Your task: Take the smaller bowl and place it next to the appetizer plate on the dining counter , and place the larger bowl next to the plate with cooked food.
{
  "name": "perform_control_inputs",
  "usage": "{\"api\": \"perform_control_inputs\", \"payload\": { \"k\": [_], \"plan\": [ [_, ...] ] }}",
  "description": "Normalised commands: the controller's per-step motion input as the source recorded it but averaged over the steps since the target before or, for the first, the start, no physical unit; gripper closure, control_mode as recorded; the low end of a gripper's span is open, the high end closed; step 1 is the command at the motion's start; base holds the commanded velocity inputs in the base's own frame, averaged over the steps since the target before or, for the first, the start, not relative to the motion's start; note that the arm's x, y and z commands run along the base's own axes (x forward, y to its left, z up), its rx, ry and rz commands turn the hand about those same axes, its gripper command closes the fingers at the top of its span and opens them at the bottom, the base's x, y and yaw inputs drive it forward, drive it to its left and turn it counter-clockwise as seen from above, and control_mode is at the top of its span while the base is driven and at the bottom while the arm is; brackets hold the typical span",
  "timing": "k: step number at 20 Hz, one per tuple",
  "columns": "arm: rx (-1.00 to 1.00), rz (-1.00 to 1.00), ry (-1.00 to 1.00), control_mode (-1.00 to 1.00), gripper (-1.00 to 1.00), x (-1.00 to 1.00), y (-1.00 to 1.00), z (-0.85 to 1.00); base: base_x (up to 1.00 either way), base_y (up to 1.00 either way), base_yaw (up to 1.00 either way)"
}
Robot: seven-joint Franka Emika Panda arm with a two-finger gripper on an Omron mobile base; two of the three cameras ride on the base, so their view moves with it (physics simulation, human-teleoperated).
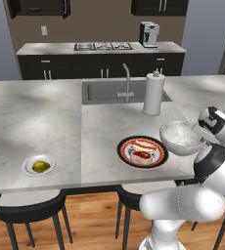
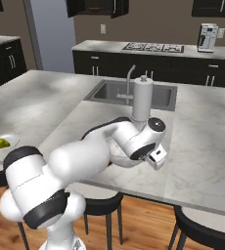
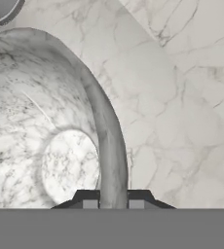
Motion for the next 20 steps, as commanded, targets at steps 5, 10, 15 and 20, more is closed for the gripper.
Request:
{"api": "perform_control_inputs", "payload": {
  "k": [5,10,15,20],
  "plan": [
    [0.00,0.00,0.00,-1.00,1.00,0.43,-0.28,-0.28,0.00,0.00,0.00],
    [0.00,0.00,0.00,-1.00,1.00,0.48,-0.20,-0.24,0.00,0.00,0.00],
    [0.00,0.00,0.00,-1.00,1.00,0.48,-0.17,-0.23,0.00,0.00,0.00],
    [0.00,0.00,0.01,-1.00,1.00,0.04,-0.38,0.09,0.00,0.00,0.00]
  ]
}}
